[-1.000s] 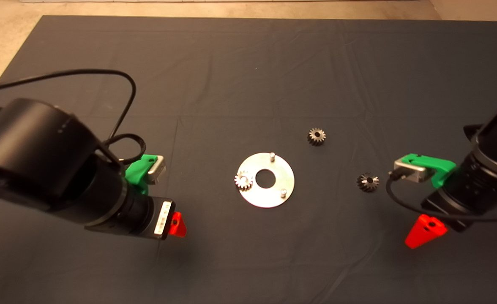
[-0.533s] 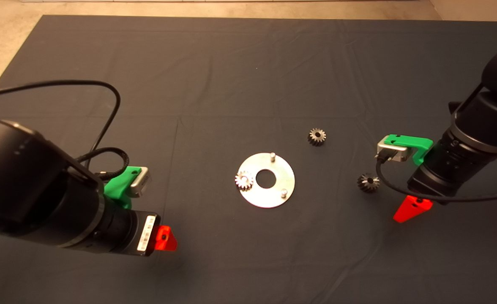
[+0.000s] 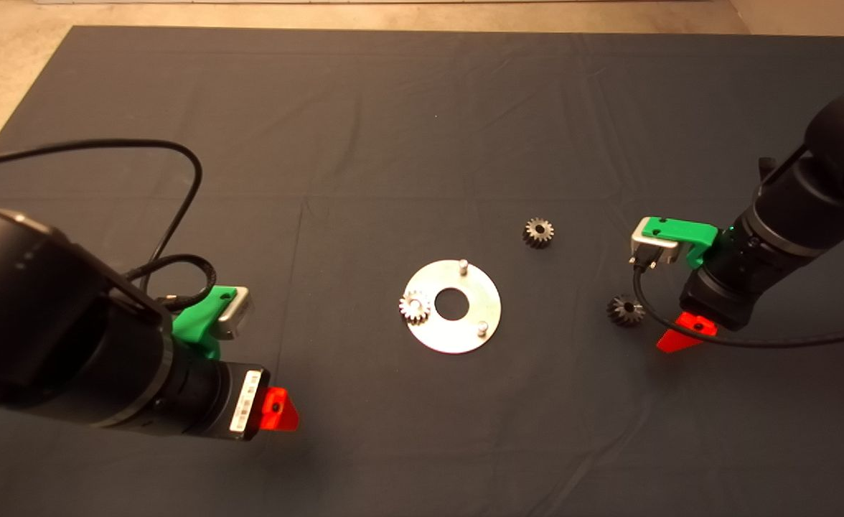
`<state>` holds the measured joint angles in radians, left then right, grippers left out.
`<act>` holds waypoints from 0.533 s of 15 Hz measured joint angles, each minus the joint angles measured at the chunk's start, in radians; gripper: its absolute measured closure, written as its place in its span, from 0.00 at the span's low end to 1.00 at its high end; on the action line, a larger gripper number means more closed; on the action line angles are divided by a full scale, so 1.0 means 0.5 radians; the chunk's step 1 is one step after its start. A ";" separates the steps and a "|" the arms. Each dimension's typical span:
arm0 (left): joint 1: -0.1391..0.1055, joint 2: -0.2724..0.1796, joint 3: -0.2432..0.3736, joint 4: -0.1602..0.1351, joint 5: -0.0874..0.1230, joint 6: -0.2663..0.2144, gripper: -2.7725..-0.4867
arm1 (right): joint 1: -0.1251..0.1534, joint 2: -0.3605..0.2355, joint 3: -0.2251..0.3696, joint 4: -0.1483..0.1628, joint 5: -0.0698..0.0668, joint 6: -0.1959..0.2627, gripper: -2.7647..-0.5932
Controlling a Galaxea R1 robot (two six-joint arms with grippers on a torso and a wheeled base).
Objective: Install three planetary gears onto the carrier pins
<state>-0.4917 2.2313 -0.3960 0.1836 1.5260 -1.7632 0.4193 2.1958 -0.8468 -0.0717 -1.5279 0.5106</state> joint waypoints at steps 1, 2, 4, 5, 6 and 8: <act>0.000 -0.001 0.000 -0.001 0.000 -0.004 0.01 | -0.020 0.003 -0.034 -0.021 -0.001 -0.039 0.01; 0.000 -0.001 0.003 -0.002 0.000 -0.004 0.01 | -0.036 0.003 -0.062 -0.033 0.000 -0.077 0.01; 0.000 -0.003 0.007 -0.002 0.000 -0.005 0.01 | -0.062 0.014 -0.101 -0.047 -0.003 -0.146 0.01; 0.000 -0.002 0.008 -0.002 0.000 -0.005 0.01 | -0.070 0.026 -0.115 -0.054 -0.002 -0.177 0.01; 0.000 -0.003 0.009 -0.002 0.001 -0.006 0.01 | -0.079 0.034 -0.127 -0.058 0.001 -0.208 0.01; 0.000 -0.003 0.011 -0.003 -0.001 -0.006 0.01 | -0.081 0.044 -0.148 -0.060 0.003 -0.267 0.01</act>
<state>-0.4916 2.2298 -0.3906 0.1823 1.5255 -1.7662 0.3789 2.2177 -0.9211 -0.1019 -1.5264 0.3770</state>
